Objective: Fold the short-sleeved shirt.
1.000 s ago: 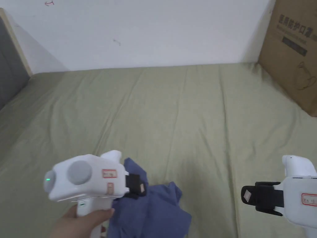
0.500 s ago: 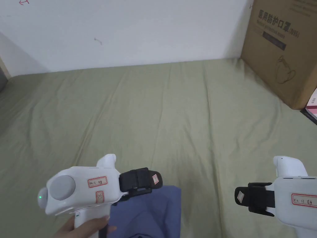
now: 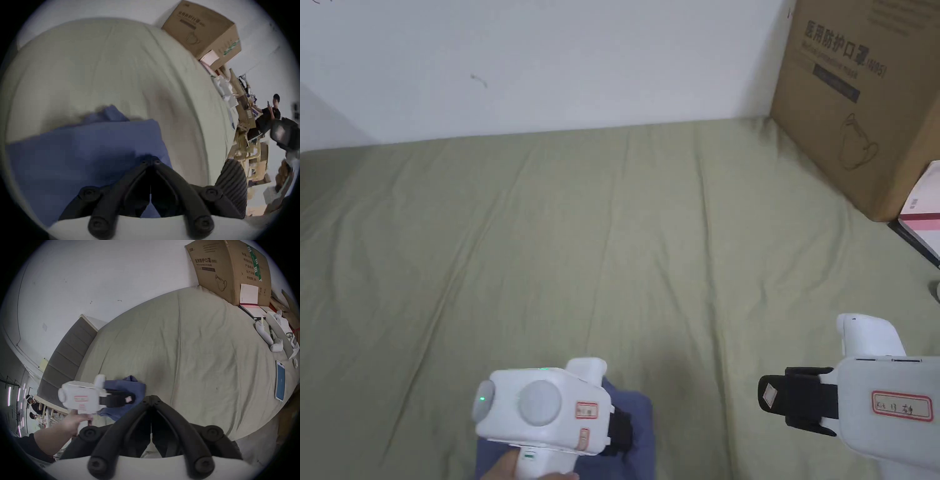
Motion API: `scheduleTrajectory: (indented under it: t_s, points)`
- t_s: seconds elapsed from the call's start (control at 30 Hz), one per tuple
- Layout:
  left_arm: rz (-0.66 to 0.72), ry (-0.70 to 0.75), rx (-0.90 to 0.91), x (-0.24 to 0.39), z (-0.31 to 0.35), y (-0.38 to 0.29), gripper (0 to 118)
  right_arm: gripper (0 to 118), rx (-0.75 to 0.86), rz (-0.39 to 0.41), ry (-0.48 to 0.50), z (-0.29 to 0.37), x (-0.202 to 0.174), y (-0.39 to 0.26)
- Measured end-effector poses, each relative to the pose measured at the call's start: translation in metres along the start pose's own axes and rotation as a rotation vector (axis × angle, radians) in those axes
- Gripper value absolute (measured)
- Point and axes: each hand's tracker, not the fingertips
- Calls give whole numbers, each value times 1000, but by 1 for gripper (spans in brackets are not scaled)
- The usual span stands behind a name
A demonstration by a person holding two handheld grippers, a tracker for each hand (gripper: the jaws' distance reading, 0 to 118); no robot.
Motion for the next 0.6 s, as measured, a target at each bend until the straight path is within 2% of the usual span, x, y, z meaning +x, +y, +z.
scheduleTrajectory:
  t_s: [0.03,0.13,0.2,0.27,0.43,0.5,0.6]
  points:
    - [51,-47,-4,-4,-8,1,0,0,0,1,-3,0,1,0]
    - [329,-233,24,-14,-20,7,0,0,-2,1,-13,0,1,-2]
    - [410,-331,28,-17,-18,5,0,0,-4,-7,-9,1,1,-4]
    - [368,-361,49,-8,-1,2,0,0,-5,-15,1,1,-1,-6]
    - [119,-314,392,16,109,1,0,0,25,1,31,8,-14,1]
    - [29,-232,564,24,166,-4,0,0,84,28,67,14,-25,8]
    - [-118,-25,800,34,239,-18,0,0,221,84,93,29,-47,19]
